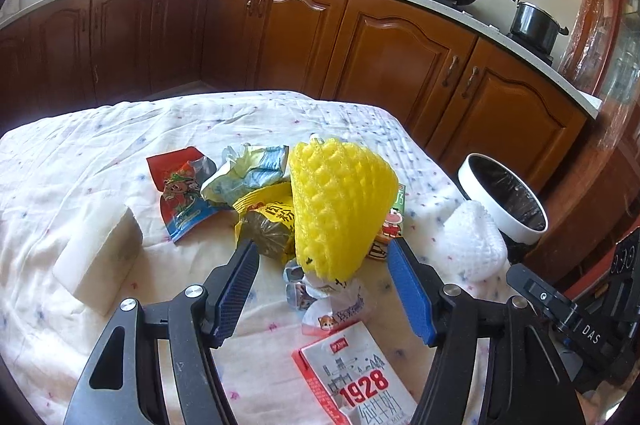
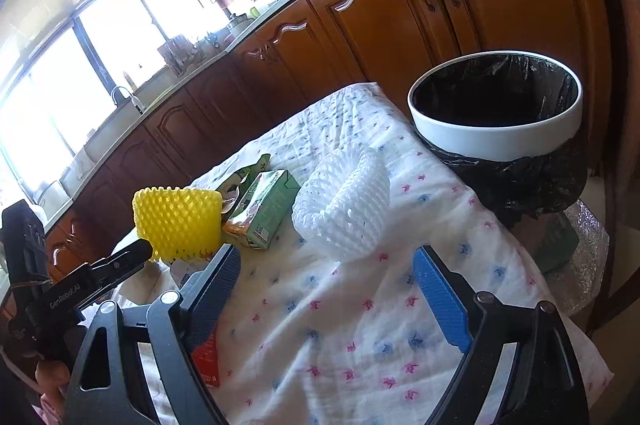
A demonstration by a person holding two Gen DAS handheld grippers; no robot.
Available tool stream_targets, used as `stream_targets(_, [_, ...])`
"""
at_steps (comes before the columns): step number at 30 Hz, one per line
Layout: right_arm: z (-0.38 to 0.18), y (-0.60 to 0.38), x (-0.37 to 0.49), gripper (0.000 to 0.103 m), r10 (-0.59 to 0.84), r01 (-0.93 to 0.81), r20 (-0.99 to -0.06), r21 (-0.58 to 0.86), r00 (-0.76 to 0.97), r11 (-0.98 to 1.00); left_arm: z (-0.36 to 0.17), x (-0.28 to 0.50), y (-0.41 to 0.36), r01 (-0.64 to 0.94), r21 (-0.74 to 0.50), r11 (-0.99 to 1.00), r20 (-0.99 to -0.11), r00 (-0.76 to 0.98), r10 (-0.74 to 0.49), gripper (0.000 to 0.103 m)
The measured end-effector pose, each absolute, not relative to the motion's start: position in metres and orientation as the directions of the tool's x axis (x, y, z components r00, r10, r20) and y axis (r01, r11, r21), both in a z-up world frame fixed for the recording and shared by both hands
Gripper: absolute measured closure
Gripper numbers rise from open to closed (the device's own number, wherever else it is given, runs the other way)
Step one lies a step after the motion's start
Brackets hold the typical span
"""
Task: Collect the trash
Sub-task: 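Grasp the yellow foam net with the left tool while the right tool grasps the white foam net, then carry the yellow net with the left tool while the right tool carries the white net to the bin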
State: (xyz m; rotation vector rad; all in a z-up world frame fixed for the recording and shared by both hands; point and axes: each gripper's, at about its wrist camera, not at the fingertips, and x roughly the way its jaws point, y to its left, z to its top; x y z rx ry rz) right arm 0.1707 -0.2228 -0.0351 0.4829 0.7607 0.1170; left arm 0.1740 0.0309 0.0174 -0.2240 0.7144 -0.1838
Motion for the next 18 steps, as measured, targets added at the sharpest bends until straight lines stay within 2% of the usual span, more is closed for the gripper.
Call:
stream_targets(1, [-0.036, -0.221, 0.175, 0.014, 0.271, 0.068, -0.636, 0.457, 0.723, 0.887, 0.016, 0.179, 0.031, 0.088, -0.265, 0.96, -0.63, 0.738, -0.242, 0.039])
stream_targets(3, [-0.038, -0.219, 0.181, 0.017, 0.268, 0.068, -0.639, 0.45, 0.721, 0.89, 0.013, 0.186, 0.029, 0.093, -0.27, 0.958, -0.635, 0.73, -0.25, 0.048])
stream_targets(5, [-0.04, -0.218, 0.188, 0.023, 0.268, 0.067, -0.645, 0.446, 0.716, 0.893, 0.012, 0.192, 0.026, 0.112, -0.279, 0.954, -0.641, 0.718, -0.272, 0.069])
stream_targets(7, [-0.043, -0.217, 0.195, 0.025, 0.259, 0.073, -0.655, 0.434, 0.71, 0.898, 0.013, 0.194, 0.02, 0.141, -0.274, 0.951, -0.637, 0.714, -0.29, 0.08])
stream_targets(9, [-0.047, -0.218, 0.202, 0.03, 0.25, 0.084, -0.667, 0.427, 0.702, 0.901, 0.016, 0.194, 0.014, 0.17, -0.262, 0.95, -0.624, 0.721, -0.301, 0.082])
stream_targets(10, [-0.05, -0.22, 0.204, 0.038, 0.249, 0.092, -0.674, 0.427, 0.696, 0.9, 0.019, 0.193, 0.011, 0.188, -0.26, 0.947, -0.617, 0.722, -0.313, 0.083])
stream_targets(13, [-0.055, -0.226, 0.207, 0.075, 0.242, 0.109, -0.69, 0.424, 0.682, 0.899, 0.027, 0.187, 0.0, 0.244, -0.259, 0.934, -0.594, 0.723, -0.354, 0.084])
stream_targets(14, [-0.055, -0.228, 0.205, 0.078, 0.24, 0.11, -0.688, 0.423, 0.685, 0.899, 0.029, 0.185, -0.003, 0.264, -0.263, 0.928, -0.587, 0.72, -0.37, 0.084])
stream_targets(18, [-0.046, -0.237, 0.193, 0.081, 0.235, 0.103, -0.669, 0.424, 0.705, 0.9, 0.03, 0.18, -0.018, 0.337, -0.264, 0.904, -0.575, 0.698, -0.428, 0.084])
